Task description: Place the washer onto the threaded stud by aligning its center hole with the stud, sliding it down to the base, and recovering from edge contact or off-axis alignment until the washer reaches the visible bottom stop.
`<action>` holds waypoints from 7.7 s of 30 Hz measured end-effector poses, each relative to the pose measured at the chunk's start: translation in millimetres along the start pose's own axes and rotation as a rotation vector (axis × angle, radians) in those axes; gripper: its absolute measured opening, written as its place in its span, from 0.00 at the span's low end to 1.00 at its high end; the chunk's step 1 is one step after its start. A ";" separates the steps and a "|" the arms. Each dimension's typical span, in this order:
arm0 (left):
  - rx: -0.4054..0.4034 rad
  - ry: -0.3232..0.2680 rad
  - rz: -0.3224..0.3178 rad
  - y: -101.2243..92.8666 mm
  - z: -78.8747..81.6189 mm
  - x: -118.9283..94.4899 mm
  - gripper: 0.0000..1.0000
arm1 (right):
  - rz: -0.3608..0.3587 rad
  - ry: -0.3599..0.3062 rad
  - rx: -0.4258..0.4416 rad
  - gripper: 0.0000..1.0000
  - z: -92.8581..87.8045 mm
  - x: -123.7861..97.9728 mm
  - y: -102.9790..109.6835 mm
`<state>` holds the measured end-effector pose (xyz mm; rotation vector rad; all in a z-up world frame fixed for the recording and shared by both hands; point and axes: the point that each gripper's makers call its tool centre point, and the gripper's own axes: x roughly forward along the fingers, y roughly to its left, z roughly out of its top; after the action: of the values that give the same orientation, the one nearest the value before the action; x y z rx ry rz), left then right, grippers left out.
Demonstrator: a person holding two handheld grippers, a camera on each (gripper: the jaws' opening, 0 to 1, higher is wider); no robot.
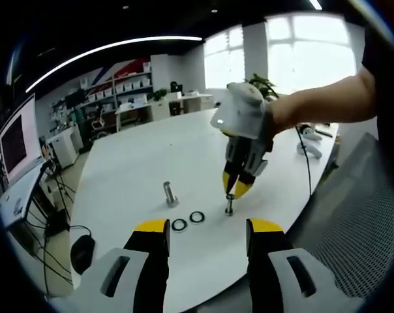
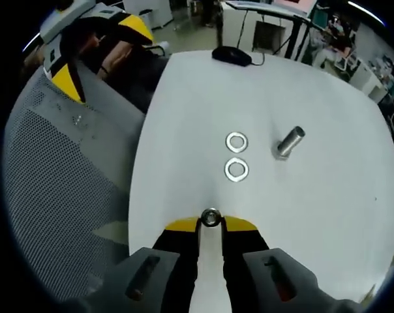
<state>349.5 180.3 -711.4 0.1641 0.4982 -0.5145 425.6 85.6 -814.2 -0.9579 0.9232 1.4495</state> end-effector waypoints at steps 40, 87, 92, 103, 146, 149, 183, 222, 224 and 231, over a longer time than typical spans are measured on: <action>0.011 0.017 -0.005 -1.6 -3.4 -1.6 0.45 | -0.012 -0.101 0.057 0.09 -8.0 19.7 1.1; 0.007 0.027 -0.014 -2.4 -4.8 0.1 0.45 | -0.173 -0.021 0.351 0.11 -137.8 -35.9 -53.3; 0.004 0.033 -0.013 -2.7 -6.4 -0.1 0.45 | -0.208 -0.074 0.409 0.24 -132.8 -53.5 -54.7; -0.002 0.065 -0.009 -3.0 -13.2 0.1 0.45 | -0.378 -0.442 0.597 0.30 -108.4 -132.4 -41.5; 0.086 0.081 -0.073 -23.8 -9.8 -5.6 0.39 | -0.665 -0.571 0.845 0.25 -136.5 -161.7 126.3; 0.174 0.126 -0.090 -15.7 -11.3 -2.6 0.39 | -0.678 -0.518 0.843 0.24 -147.0 -155.5 122.6; 0.616 0.571 -0.493 48.7 -73.5 131.3 0.41 | -0.730 -0.509 0.875 0.16 -158.6 -162.9 107.5; 0.658 0.660 -0.576 52.9 -91.1 155.6 0.21 | -0.714 -0.504 0.910 0.16 -159.8 -162.1 105.7; 0.652 0.665 -0.572 53.3 -91.0 156.2 0.21 | -0.715 -0.505 0.911 0.16 -159.9 -162.2 105.8; 0.603 0.680 -0.549 54.4 -88.0 158.0 0.19 | -0.716 -0.508 0.911 0.16 -160.9 -162.6 105.6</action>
<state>460.0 183.1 -864.6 0.8110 1.0533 -1.1537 340.2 -131.4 -718.7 -0.1566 0.6357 0.4918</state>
